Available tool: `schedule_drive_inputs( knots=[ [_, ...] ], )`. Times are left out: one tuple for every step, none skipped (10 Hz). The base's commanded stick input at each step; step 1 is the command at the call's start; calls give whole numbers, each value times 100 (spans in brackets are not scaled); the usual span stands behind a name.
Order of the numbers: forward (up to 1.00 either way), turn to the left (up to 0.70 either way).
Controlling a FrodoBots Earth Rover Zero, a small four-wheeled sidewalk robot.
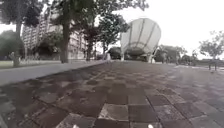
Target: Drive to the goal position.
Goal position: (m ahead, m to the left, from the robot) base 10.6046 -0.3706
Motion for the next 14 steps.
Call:
schedule_drive_inputs(
  knots=[
    [100, -40],
    [100, -40],
    [100, -40],
    [100, -40],
    [100, -40],
    [100, -40],
    [100, -19],
    [100, 0],
    [100, 0],
    [100, 0],
    [100, 0],
    [100, 0],
    [100, 0],
    [100, 0]
  ],
)
